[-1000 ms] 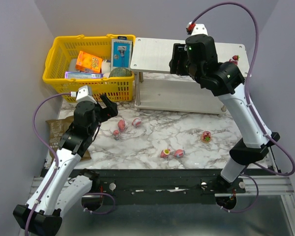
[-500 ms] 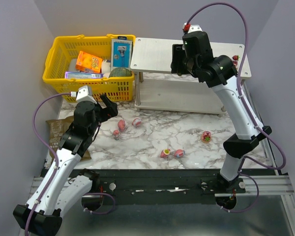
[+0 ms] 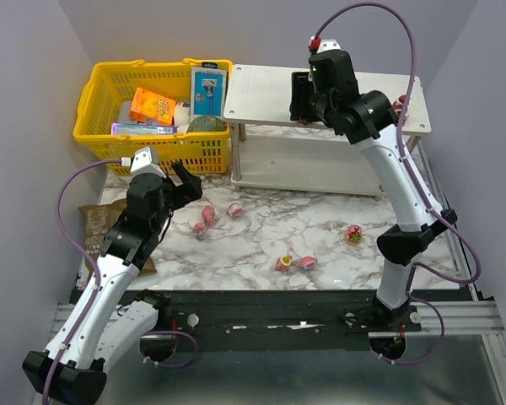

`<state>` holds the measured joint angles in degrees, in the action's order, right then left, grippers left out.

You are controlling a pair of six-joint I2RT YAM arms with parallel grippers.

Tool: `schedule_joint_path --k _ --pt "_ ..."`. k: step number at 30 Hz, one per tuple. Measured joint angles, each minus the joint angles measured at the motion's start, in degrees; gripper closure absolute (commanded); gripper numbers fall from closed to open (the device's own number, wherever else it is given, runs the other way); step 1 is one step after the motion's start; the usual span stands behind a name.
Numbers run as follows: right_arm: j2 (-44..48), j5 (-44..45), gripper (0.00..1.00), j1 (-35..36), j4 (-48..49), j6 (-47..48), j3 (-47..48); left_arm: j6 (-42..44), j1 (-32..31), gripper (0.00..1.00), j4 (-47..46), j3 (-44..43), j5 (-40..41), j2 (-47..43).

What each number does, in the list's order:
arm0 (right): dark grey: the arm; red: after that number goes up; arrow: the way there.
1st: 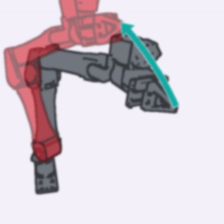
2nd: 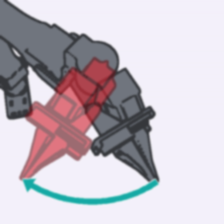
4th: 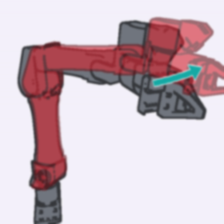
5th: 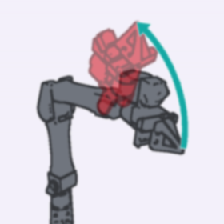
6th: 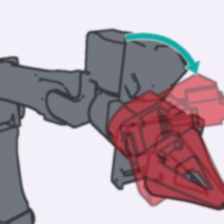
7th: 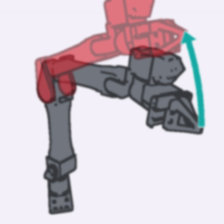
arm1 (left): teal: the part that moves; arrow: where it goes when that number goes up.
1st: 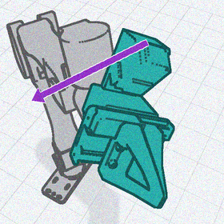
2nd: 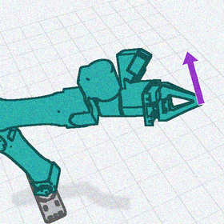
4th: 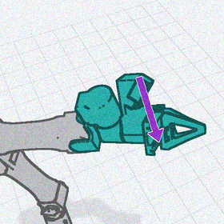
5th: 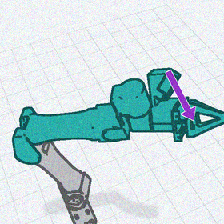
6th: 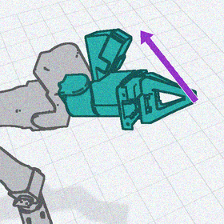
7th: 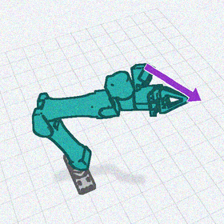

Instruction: Place and organize the plastic toys onto the shelf

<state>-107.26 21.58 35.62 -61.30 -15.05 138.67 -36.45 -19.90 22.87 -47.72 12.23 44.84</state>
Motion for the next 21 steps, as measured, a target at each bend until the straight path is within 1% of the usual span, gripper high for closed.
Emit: schedule_joint_path --k 9,13,21 --pt "-0.48 0.24 0.54 0.0 4.26 0.87 -1.6 0.0 0.0 0.01 0.0 0.0 0.04 0.0" --pt "-0.61 0.28 0.48 0.0 5.64 1.46 -1.99 0.0 0.0 0.01 0.0 0.0 0.07 0.0" --pt "-0.85 1.2 0.44 0.0 7.48 2.14 -2.62 0.02 0.0 0.01 0.0 0.0 0.13 0.9"
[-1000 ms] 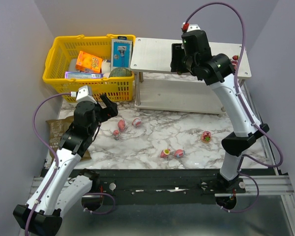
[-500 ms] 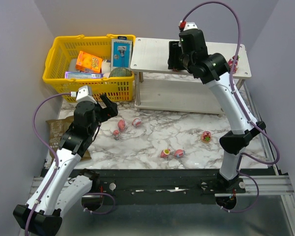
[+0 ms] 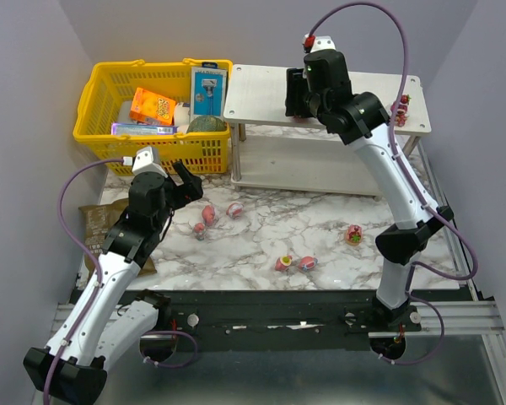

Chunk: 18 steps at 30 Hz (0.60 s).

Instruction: Place and organize the plastic toys onto the shelf

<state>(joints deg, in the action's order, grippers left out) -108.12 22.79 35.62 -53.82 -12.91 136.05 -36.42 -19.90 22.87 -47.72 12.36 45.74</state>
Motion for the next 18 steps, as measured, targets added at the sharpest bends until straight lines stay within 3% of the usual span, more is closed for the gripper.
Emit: schedule_joint_path --k 4,18 --pt "0.04 0.11 0.34 0.0 1.14 0.24 -0.81 0.0 0.0 0.01 0.0 0.0 0.04 0.28" --pt "2.45 0.11 0.32 0.0 7.34 0.96 -6.62 0.02 0.0 0.01 0.0 0.0 0.92 0.85"
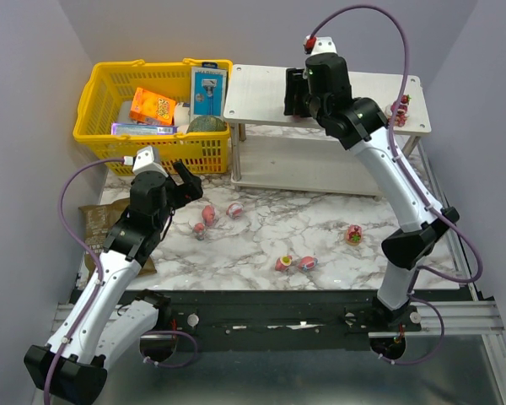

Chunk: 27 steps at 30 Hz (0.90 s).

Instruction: Place and organize the plastic toys onto the shelf

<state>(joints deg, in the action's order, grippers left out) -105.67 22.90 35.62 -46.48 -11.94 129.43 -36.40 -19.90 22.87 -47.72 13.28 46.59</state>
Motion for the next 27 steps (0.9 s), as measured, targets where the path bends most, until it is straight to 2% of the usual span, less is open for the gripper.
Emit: schedule_joint_path --k 12,27 --pt "10.56 0.7 0.34 0.0 13.6 0.68 -18.36 0.2 -0.07 0.01 0.02 0.0 0.04 0.15" --pt "11.72 4.2 0.34 0.72 27.54 4.52 -26.29 0.22 -0.07 0.01 0.02 0.0 0.04 0.26"
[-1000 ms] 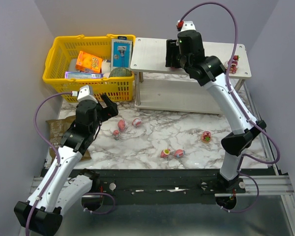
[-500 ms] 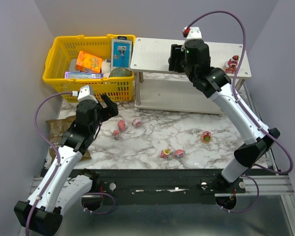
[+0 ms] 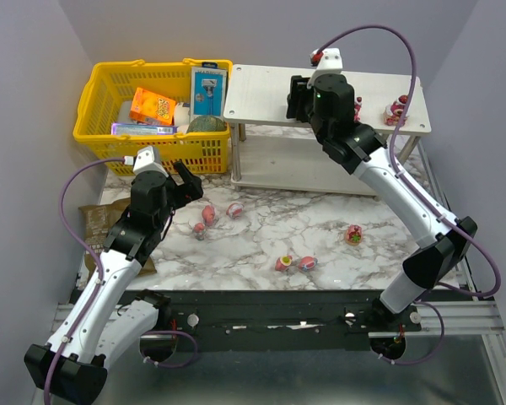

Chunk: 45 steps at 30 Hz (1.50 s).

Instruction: Place and organize the plastic toys onto the shelf

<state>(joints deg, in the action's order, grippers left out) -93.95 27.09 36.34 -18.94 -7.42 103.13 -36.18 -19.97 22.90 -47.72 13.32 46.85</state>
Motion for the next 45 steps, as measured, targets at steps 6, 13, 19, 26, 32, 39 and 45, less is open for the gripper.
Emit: schedule_joint_path --k 6,13,19,26,32,39,45 --pt "0.02 0.52 0.34 0.07 1.46 0.79 -0.57 -0.02 0.0 0.01 0.0 0.0 0.0 0.0" --pt "0.02 0.55 0.33 0.07 2.6 1.53 -0.87 0.0 0.0 0.01 0.0 0.0 0.0 0.0" --pt "0.26 0.52 0.26 0.07 4.48 1.7 -2.34 0.0 0.0 0.01 0.0 0.0 0.0 0.0" --pt "1.57 0.52 0.23 0.11 5.64 1.99 -5.16 0.0 0.0 0.01 0.0 0.0 0.02 0.09" --pt "1.7 0.52 0.16 0.33 6.03 2.16 -5.2 0.02 0.0 0.01 0.0 0.0 0.0 0.15" --pt "1.73 0.5 0.0 0.46 6.01 2.49 -5.16 0.0 0.0 0.01 0.0 0.0 0.02 0.15" --pt "1.81 -0.11 0.0 0.46 5.25 3.45 -4.26 0.09 0.0 0.01 0.0 0.0 0.02 0.17"
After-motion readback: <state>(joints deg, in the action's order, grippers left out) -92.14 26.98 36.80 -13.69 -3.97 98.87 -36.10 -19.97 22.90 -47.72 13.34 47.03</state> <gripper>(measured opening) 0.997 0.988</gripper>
